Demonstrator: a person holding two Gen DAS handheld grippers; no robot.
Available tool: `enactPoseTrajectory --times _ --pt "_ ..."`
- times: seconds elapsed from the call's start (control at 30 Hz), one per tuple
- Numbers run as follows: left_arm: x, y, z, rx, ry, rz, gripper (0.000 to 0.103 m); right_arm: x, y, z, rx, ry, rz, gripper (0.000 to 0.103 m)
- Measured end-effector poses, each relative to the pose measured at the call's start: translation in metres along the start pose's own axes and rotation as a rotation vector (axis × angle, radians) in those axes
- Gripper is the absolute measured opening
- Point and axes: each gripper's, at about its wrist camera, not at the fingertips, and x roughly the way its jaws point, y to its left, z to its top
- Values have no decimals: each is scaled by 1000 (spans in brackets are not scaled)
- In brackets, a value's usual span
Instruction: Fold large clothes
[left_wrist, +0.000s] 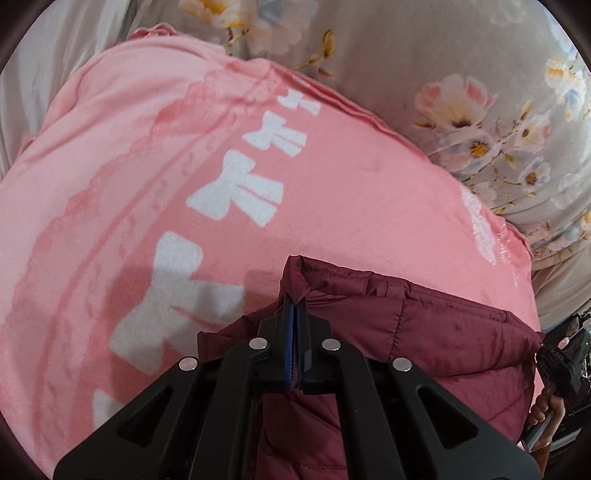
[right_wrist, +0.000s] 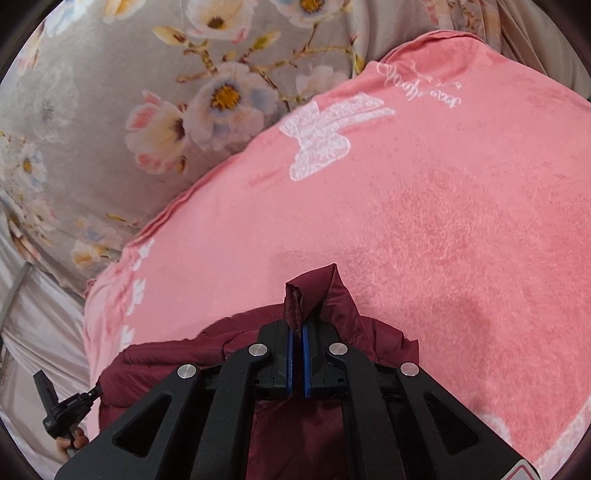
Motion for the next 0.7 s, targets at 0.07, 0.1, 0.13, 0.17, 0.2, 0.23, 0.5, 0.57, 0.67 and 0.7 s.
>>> enactPoseTrajectory --times 0.07,0.1,0.13,0.17,0.2,0.23,0.5,0.57,0.67,0.7 --pt "11 2 -3 3 17 19 0 11 -1 -2 -6 18 -16 4" --pt "16 2 -4 6 24 27 0 17 -3 -3 -8 27 -24 4" --pt "20 2 -5 8 29 32 0 24 -5 -5 -7 36 -31 4" --pt "24 1 -7 8 34 36 0 27 -7 -6 -8 40 -35 3" --pt "29 1 -9 11 41 44 0 31 -9 -9 -8 43 -41 2" --pt "32 1 -10 12 44 48 0 34 -10 -10 -7 44 -44 2" --pt "50 -2 -18 38 15 95 1 40 -16 -12 11 33 -14 6" --pt "49 -3 -18 50 3 110 3 31 -15 -9 12 27 5 10" --pt "32 -5 -13 59 -38 142 4 3 -6 0 -1 -23 19 24" --pt "24 -7 -11 69 -55 147 4 -9 -1 4 -8 -48 24 37"
